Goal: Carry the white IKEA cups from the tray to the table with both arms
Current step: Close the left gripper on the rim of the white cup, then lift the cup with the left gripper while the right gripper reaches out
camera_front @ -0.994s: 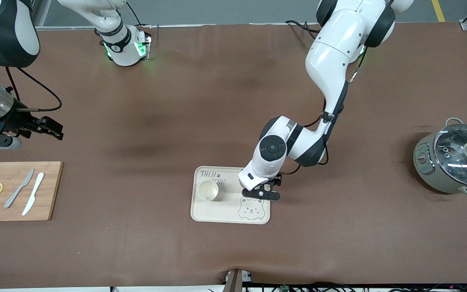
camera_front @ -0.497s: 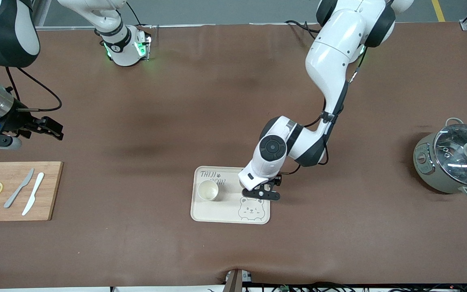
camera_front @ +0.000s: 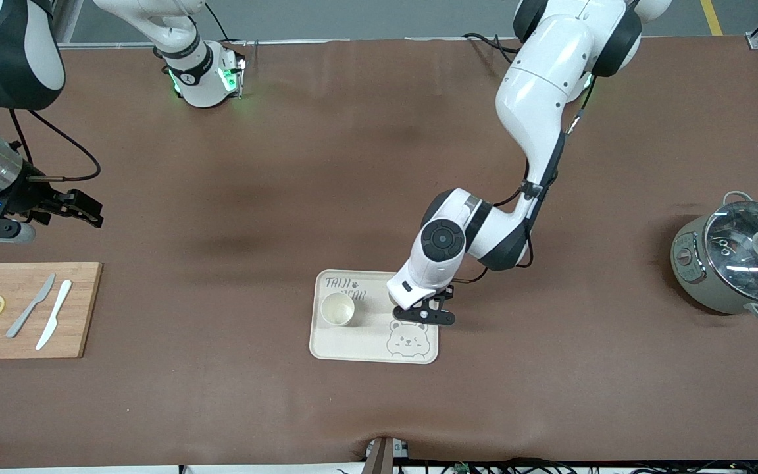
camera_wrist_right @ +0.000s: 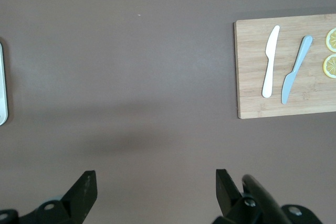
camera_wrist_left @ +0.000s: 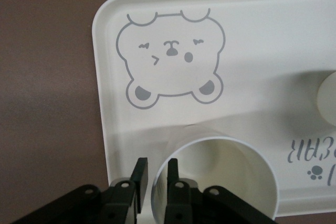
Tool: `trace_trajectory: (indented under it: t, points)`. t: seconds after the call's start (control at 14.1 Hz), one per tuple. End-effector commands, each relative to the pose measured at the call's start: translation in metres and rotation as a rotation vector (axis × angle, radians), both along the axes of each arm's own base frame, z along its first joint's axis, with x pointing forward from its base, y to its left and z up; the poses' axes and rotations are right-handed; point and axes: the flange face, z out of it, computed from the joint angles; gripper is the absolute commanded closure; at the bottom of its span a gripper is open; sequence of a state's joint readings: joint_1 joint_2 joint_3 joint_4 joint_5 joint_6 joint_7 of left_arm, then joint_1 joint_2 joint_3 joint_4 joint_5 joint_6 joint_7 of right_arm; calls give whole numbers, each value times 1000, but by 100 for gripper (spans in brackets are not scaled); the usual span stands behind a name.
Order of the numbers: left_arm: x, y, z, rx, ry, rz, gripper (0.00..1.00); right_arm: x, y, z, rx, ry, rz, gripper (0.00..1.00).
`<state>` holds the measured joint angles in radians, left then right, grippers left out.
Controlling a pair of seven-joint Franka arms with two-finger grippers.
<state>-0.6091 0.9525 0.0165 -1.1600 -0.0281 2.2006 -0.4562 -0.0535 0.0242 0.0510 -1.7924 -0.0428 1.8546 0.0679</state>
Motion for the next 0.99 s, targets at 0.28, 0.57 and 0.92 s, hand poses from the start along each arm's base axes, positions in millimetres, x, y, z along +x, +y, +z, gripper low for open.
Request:
trace_trajectory:
  t: [0.28,0.57,0.92]
  points:
    - [3,3,9,-5,-12,24,100,4,3,1,21,-5,-4,0]
    - [7,32,24,21,21,5,100,3,3,1,21,-3,-4,0]
    - [-2,109,54,41,51,-120,100,4,4,2,21,-7,-4,0]
